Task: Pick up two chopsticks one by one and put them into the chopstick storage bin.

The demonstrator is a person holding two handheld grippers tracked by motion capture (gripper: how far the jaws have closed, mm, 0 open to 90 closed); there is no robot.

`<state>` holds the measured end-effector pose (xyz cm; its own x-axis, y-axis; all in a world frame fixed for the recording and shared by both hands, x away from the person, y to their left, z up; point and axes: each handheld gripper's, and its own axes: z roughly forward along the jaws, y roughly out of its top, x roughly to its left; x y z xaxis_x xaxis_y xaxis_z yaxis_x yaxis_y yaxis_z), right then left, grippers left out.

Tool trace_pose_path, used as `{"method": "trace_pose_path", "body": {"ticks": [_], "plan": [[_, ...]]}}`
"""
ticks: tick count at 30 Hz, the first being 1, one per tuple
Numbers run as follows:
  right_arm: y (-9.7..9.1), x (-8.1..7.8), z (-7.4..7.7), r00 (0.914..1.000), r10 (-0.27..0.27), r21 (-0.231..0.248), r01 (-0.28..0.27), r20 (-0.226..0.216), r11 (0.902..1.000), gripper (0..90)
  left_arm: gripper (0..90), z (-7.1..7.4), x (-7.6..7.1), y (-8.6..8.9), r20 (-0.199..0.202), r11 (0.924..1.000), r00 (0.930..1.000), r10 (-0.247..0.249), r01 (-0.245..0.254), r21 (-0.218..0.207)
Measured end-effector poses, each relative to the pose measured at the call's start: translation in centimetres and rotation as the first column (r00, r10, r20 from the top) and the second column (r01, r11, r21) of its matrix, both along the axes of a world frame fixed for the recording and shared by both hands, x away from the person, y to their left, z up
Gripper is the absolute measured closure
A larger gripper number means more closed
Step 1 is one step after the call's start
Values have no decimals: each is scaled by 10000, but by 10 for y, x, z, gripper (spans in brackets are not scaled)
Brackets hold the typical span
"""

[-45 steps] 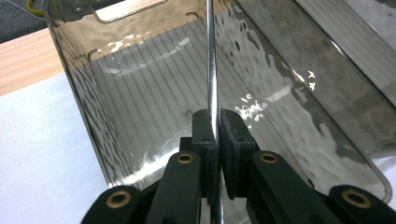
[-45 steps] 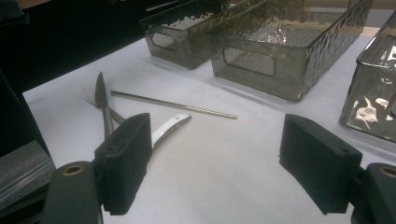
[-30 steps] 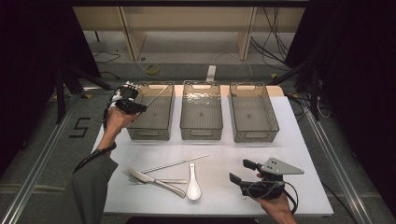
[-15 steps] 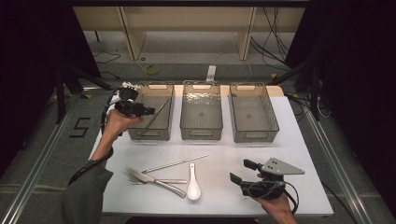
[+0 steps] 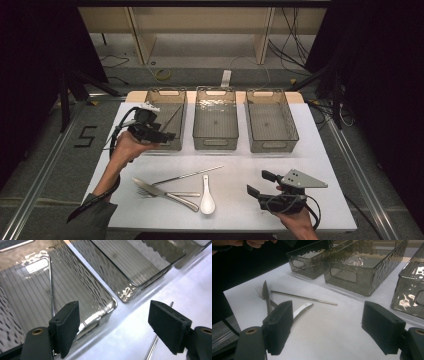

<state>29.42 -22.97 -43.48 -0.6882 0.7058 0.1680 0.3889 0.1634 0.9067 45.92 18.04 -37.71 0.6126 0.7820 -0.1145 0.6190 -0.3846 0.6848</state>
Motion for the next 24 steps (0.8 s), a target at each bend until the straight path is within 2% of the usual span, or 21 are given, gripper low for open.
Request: {"method": "trace_pose_path", "body": {"ticks": [1, 4, 7, 11, 16, 19, 24], "plan": [[0, 0, 0, 10000, 12, -3, -12, 7, 10000, 261, 253, -2, -2, -1, -66, 9998, 9999, -98, 99, 148], [-1, -2, 2, 9999, 77, 4, -77, 113, 10000, 261, 256, -8, -9, -8, -256, 9949, 9992, -300, 323, 958], [-2, -2, 2, 9999, 62, 11, -62, 86, 10000, 261, 244, -11, -14, -15, -642, 9908, 9960, -629, 700, 1154], [-1, -2, 2, 9999, 62, -5, -62, 95, 10000, 261, 224, -14, -17, -20, -637, 9862, 9950, -773, 857, 1419], [-1, -2, 2, 9999, 92, -26, -92, 94, 10000, 261, 191, -17, -24, -26, -852, 9789, 9912, -1016, 1149, 1692], [0, -2, 2, 9999, 92, -23, -92, 81, 10000, 262, 187, -20, -27, -31, -1100, 9708, 9856, -1282, 1474, 1890], [0, -2, 2, 9999, 108, -34, -108, 106, 9999, 263, 216, -31, -30, -39, -1688, 9517, 9738, -1526, 1908, 2407]]}}
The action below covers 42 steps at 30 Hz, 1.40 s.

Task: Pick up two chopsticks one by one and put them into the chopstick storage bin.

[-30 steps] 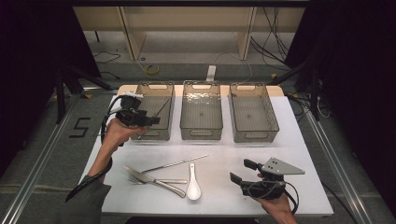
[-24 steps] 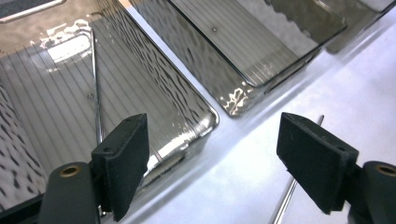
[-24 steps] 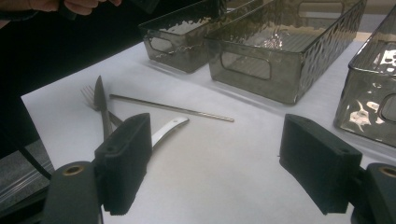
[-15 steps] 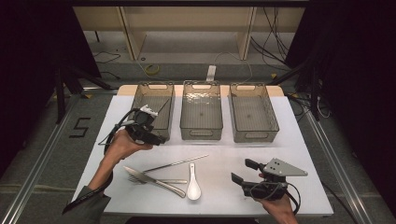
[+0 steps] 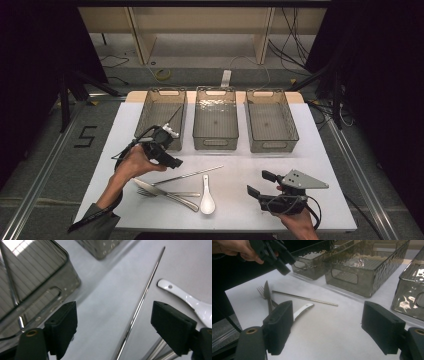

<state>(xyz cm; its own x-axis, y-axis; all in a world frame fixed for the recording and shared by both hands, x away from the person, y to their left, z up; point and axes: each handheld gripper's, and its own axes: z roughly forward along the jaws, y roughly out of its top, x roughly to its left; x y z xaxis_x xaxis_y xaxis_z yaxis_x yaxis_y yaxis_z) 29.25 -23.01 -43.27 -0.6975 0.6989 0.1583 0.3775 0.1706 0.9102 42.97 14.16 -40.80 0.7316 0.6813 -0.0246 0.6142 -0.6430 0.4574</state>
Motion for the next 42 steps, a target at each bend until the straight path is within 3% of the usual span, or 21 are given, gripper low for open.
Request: {"method": "trace_pose_path", "body": {"ticks": [3, 11, 19, 42], "plan": [[0, 0, 0, 10000, 31, -5, -31, -24, 10000, 263, 273, -7, -2, -4, -364, 9997, 9992, -145, 151, 181], [1, 0, 0, 10000, 22, -20, -22, -53, 10000, 263, 393, -17, -4, -7, -775, 9968, 9961, -427, 477, 641], [1, 0, 0, 10000, 53, -64, -54, -59, 10000, 263, 537, -27, -6, -10, -1250, 9939, 9899, -665, 768, 791], [2, 0, -1, 9999, 137, -107, -138, -71, 9998, 264, 704, -49, -4, -13, -1986, 9846, 9755, -942, 1208, 1264]]}}
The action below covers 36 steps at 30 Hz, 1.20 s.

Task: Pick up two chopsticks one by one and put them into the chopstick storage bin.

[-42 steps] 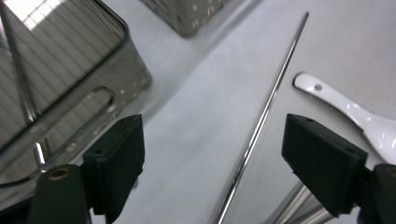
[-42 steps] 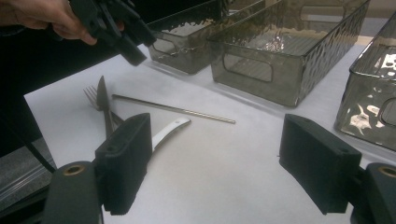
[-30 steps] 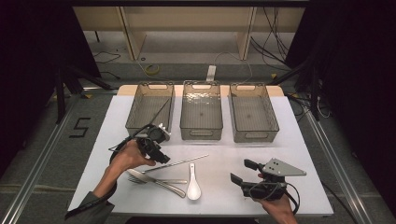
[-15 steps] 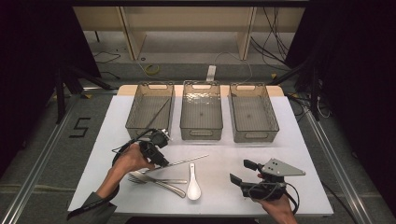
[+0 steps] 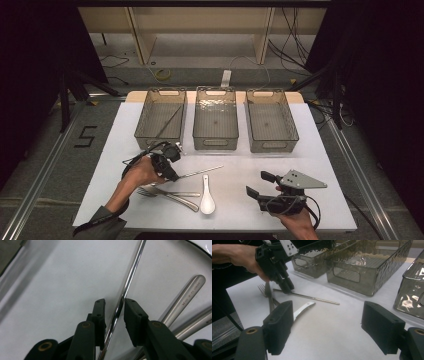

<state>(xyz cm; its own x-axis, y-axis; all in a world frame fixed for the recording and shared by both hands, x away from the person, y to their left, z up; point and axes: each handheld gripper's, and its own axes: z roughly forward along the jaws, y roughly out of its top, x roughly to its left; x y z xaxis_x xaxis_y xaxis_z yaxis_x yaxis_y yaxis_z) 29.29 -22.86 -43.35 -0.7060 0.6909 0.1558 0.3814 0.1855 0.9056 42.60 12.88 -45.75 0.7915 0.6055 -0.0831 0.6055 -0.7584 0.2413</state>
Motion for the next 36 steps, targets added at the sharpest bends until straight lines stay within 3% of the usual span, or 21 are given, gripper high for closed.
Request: {"method": "trace_pose_path", "body": {"ticks": [19, 36], "plan": [[1, 0, -1, 9999, -44, -58, 43, -97, 10000, 264, 777, -3, -2, -2, 0, 9969, 9974, -718, 718, 310], [2, 0, -1, 10000, 19, -125, -20, -85, 9999, 265, 840, -4, -1, 0, 129, 9961, 9963, -855, 852, 224]]}}
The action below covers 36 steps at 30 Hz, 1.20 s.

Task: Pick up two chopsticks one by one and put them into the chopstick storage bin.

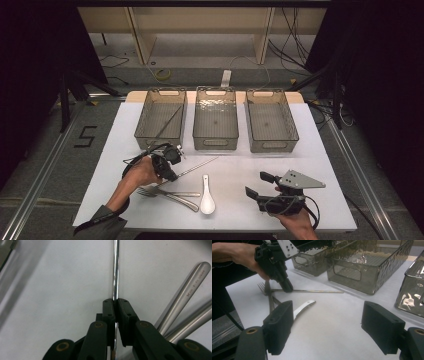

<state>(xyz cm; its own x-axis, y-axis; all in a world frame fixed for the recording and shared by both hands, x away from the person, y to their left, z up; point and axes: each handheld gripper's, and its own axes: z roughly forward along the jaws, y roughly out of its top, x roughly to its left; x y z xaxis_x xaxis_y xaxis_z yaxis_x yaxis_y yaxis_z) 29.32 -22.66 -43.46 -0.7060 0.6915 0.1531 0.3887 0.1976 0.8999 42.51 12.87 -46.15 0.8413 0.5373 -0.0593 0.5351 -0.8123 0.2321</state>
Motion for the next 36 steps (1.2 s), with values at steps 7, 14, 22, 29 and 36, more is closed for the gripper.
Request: {"method": "trace_pose_path", "body": {"ticks": [7, 14, 22, 29, 36], "plan": [[0, 0, 0, 10000, -3, 7, 3, -1, 10000, 267, 844, 0, 0, 1, 29, 9998, 9998, -178, 178, 36], [0, 0, 0, 10000, 8, 7, -8, 1, 10000, 268, 846, 0, -1, 0, 188, 9998, 9996, -219, 219, 5], [0, 0, 0, 10000, 6, 13, -6, -30, 10000, 269, 847, 5, -3, -2, 513, 9994, 9981, -342, 345, -48], [-1, 0, 0, 10000, -63, 88, 63, -16, 9999, 272, 848, 18, -4, -1, 803, 9974, 9965, -239, 292, -654], [0, 0, 0, 10000, -58, 84, 58, -30, 9999, 272, 848, 34, -6, -1, 1107, 9933, 9934, -303, 423, -1075]]}}
